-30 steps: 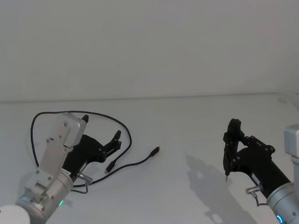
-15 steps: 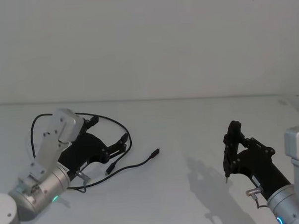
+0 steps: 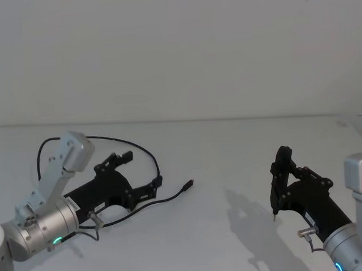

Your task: Pick up the data cable with the one hand.

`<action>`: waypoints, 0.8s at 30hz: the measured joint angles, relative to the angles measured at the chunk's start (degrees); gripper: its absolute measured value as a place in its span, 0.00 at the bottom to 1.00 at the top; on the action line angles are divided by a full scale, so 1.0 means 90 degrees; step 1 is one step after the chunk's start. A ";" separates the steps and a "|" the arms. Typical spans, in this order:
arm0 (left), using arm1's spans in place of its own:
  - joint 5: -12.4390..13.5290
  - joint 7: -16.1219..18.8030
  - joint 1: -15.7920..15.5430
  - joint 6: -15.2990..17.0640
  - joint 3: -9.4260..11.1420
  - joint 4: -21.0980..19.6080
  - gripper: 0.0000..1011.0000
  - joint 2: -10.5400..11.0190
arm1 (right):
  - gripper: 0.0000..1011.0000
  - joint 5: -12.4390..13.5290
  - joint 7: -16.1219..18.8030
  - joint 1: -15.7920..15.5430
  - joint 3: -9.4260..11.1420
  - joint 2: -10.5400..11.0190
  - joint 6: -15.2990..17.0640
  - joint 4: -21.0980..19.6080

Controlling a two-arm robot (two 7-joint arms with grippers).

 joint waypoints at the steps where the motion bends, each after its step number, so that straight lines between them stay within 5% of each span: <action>1: -0.0083 -0.0166 -0.0042 0.0035 0.0018 0.0079 0.99 0.0014 | 0.28 0.0000 0.0000 0.0000 0.0000 0.0000 0.0000 0.0000; 12: -0.0492 -0.1019 -0.0319 0.0267 0.0198 0.0619 0.99 0.0071 | 0.28 0.0000 0.0000 0.0000 0.0000 0.0000 0.0000 0.0000; 24: -0.0587 -0.1233 -0.0535 0.0387 0.0337 0.0936 0.99 0.0059 | 0.28 0.0000 0.0000 0.0000 0.0000 0.0000 0.0000 0.0000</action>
